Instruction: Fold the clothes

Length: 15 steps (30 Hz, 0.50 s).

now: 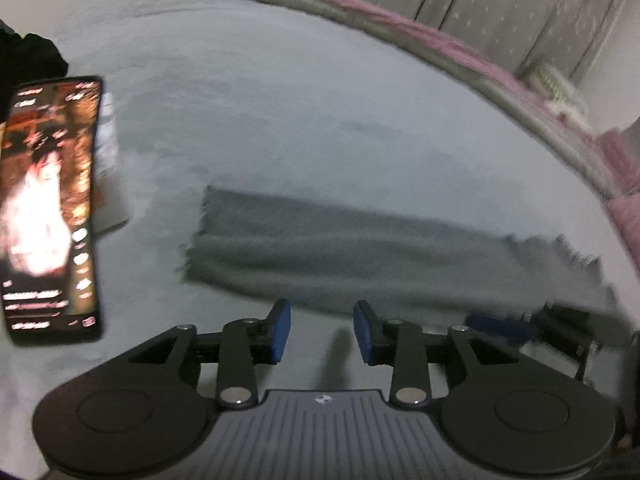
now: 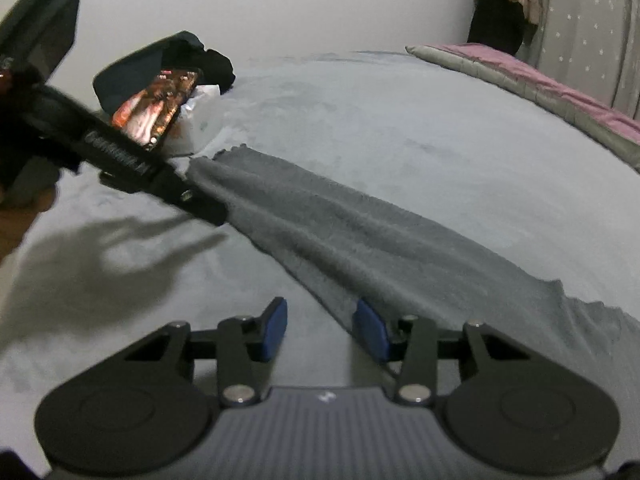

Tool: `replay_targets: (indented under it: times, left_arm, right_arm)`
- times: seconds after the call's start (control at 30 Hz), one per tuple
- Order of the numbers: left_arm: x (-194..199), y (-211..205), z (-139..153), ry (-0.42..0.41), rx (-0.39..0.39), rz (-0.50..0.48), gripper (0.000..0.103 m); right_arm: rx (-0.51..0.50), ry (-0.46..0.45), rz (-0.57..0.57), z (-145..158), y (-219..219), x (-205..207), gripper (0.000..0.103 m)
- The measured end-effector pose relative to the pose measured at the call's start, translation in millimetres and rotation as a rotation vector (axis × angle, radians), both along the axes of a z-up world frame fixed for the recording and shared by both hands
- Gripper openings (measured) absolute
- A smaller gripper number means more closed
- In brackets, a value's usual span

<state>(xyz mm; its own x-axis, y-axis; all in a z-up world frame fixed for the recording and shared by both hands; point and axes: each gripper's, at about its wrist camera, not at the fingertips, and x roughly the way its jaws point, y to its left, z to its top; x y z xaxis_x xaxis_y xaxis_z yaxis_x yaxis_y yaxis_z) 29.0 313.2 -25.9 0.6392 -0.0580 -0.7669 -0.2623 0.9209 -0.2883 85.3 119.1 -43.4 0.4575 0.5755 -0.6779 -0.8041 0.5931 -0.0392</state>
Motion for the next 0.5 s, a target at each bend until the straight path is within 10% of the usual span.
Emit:
replay_targets:
  times: [0.2, 0.5]
  left_arm:
    - [-15.5, 21.1, -11.6, -0.028, -0.195, 0.181, 0.039]
    - [-35.6, 5.0, -26.7, -0.177, -0.257, 0.53, 0.033]
  right_arm:
    - [0.0, -0.006, -0.036, -3.3, 9.5, 4.1, 0.011]
    - [0.013, 0.024, -0.056, 4.3, 7.5, 5.7, 0.008]
